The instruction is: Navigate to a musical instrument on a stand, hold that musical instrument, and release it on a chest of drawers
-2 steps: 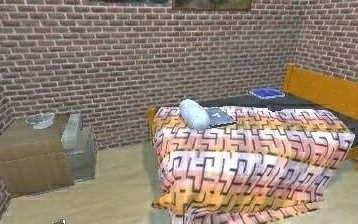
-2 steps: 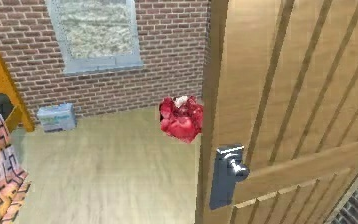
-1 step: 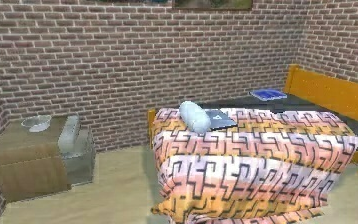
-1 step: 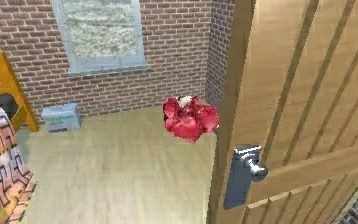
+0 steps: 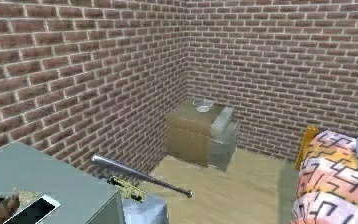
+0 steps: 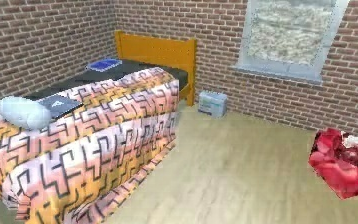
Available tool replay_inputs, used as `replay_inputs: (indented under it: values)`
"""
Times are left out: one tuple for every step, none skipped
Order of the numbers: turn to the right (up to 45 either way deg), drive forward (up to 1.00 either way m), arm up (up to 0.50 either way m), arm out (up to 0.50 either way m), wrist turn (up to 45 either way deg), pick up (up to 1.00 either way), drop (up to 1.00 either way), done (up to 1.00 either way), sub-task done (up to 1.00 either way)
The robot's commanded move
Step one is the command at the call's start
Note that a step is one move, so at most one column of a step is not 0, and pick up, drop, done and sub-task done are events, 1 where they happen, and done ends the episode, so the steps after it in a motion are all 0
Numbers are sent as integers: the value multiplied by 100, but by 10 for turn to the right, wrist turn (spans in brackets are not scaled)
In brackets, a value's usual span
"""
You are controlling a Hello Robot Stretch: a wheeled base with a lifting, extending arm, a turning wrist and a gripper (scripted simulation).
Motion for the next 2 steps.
replay_inputs:
  values:
    - [-450,0,0,0,0,0,0,0,0]
    - [-450,0,0,0,0,0,0,0,0]
